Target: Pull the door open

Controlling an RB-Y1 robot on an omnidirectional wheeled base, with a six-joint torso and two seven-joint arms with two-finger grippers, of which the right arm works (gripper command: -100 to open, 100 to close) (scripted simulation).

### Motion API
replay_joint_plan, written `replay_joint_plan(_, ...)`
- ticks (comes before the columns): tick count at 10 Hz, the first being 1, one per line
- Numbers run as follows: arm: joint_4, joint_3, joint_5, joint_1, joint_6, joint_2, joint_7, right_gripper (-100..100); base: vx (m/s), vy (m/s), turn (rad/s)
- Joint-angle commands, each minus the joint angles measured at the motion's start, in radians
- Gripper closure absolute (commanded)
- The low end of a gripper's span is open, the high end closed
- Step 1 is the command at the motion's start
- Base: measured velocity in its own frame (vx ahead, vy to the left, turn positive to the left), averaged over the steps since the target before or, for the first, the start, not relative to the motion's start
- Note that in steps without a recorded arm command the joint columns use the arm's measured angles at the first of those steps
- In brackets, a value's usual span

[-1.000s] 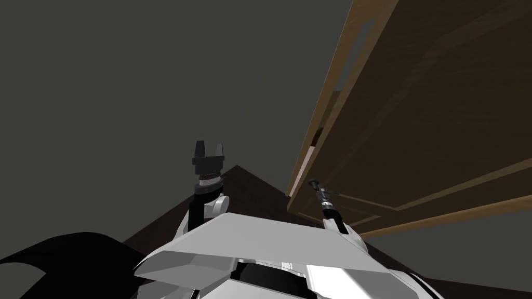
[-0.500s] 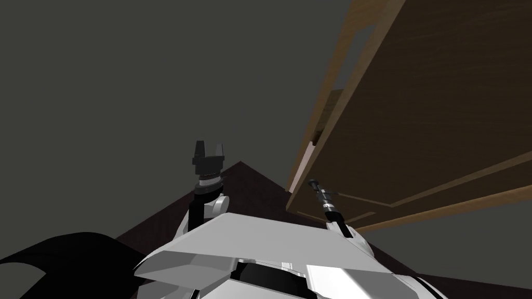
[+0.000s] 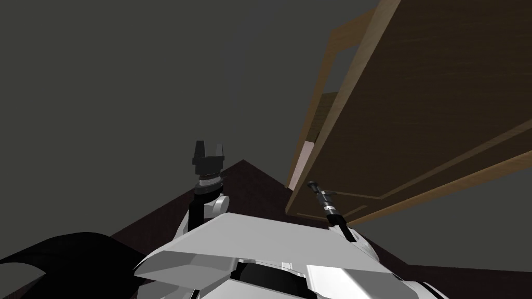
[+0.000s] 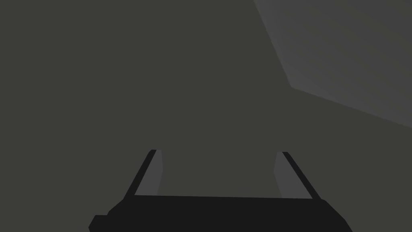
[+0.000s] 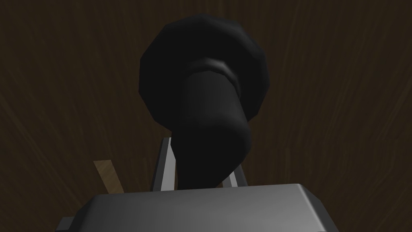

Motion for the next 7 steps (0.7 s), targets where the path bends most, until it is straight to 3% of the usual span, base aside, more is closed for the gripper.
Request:
replay_joint_plan(1,0.001,0.005,0.001,-0.009,0.002,0.004,0.004,100,-0.265,-0.107,0.191)
replay_joint_plan(7,0.015,0.024,0.000,-0.048,0.016,0.020,0.018,100,-0.223,-0.110,0.183)
